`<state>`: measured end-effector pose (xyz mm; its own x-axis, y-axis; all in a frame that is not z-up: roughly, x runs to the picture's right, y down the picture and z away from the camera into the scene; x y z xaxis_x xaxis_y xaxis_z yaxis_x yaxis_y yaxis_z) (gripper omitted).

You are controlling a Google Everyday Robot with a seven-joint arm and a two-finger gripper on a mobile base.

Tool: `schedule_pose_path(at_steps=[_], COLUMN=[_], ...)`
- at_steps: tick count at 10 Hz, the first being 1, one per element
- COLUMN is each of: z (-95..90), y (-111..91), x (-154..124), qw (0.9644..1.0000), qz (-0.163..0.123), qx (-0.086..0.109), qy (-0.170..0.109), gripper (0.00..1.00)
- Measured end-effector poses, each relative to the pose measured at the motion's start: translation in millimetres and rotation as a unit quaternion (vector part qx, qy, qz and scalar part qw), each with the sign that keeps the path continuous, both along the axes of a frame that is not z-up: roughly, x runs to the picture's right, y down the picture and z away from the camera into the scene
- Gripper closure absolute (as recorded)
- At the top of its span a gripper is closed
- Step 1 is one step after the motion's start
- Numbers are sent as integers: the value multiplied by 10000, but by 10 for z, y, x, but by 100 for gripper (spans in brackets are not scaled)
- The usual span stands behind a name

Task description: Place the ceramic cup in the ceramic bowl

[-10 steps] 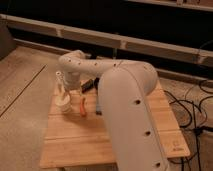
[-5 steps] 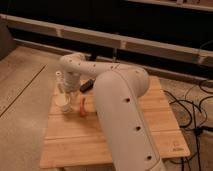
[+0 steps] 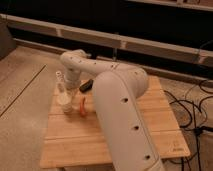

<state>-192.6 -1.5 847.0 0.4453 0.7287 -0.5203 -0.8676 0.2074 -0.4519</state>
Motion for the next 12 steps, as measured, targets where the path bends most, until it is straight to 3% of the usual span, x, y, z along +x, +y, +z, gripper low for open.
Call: schedule_pose_path(at_steps=[2,4,6,8,10,12], z=[-305,-536,-628,-637,-577,-486], y=[-461,-713,-820,-796,-853,-974], x=[282,625,847,779,879,1366], qw=[9977,9930,9894,9901,9889,9836], qz=[165,408,545,532,582,932], qx=[622,983,1139,1112,1124,1044], qy=[211,511,712,664,777,1141], gripper=[100,100,100,100,100,100])
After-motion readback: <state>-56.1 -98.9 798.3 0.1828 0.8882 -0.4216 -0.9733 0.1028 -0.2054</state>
